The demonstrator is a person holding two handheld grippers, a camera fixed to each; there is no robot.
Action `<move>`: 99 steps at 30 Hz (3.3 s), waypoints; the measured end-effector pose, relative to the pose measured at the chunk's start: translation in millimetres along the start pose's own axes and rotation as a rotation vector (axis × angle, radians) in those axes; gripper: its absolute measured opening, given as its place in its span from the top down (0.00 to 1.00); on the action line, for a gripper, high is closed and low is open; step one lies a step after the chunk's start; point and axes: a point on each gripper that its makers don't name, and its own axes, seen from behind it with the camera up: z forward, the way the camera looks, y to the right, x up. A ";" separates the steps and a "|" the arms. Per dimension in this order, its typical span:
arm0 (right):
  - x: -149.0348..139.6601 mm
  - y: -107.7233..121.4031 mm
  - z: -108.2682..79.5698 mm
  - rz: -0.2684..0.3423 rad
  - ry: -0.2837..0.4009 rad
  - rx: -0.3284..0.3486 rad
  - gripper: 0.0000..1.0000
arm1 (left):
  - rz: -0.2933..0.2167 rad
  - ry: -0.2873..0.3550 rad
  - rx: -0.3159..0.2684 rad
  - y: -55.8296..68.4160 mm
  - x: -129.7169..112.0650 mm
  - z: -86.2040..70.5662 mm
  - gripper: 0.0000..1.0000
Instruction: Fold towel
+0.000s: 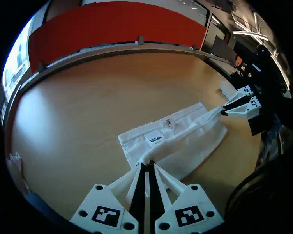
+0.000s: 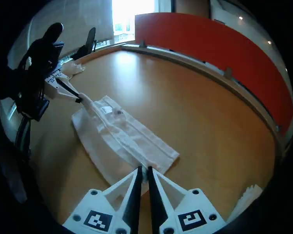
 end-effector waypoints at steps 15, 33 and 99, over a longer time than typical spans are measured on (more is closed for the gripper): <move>-5.8 12.1 21.8 0.017 -0.019 -0.042 0.77 | -0.024 -0.021 0.052 -15.8 -2.4 25.5 0.91; -5.0 35.4 29.3 0.023 -0.030 -0.116 0.30 | -0.024 -0.026 0.107 -31.2 2.4 34.1 0.23; -26.2 4.9 -26.6 0.091 0.035 -0.185 0.00 | -0.108 0.008 0.190 -22.3 -34.4 -21.2 0.20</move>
